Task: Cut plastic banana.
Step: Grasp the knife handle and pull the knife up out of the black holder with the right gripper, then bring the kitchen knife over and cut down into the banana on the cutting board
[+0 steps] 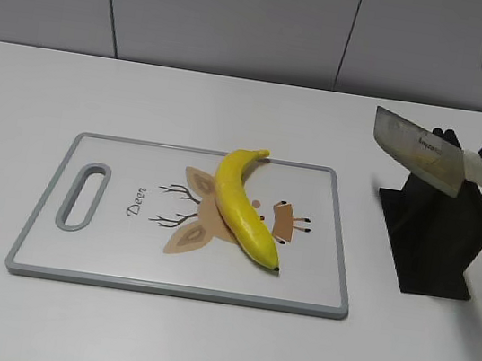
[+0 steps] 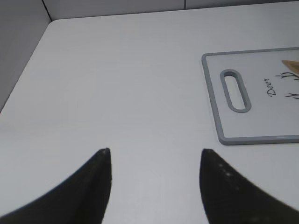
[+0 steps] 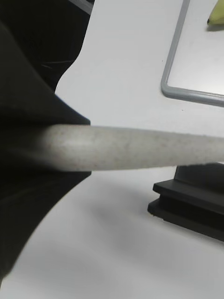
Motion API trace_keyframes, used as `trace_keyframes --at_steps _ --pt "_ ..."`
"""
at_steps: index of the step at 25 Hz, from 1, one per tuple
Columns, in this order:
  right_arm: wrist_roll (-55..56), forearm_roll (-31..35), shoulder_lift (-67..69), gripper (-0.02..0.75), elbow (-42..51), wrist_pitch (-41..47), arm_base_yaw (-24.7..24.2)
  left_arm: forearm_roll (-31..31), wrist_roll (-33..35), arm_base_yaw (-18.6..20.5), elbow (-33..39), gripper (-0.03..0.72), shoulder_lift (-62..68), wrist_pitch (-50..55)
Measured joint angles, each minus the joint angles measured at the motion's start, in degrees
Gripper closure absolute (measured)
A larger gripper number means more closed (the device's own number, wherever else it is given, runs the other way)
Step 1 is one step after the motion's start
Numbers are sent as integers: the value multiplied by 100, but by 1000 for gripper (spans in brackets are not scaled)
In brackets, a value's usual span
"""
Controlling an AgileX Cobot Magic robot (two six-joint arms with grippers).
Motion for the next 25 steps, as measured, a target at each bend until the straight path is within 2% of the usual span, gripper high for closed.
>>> trace_keyframes --at_steps 5,11,14,20,25 --pt "-344 41 -91 559 -289 30 0 -5 193 0 -111 110 315 -50" --pt "-1399 359 -91 559 -502 30 0 -37 459 -146 -408 111 1202 -326" --pt "-1869 403 -91 559 -502 30 0 -43 676 -383 -609 111 1646 -356" --pt "-3078 639 -91 560 -502 30 0 -37 1332 -1097 -1082 111 2832 -510" --pt "-4140 1106 -91 560 -508 -61 114 -283 2047 -1334 -1484 111 4173 -966"
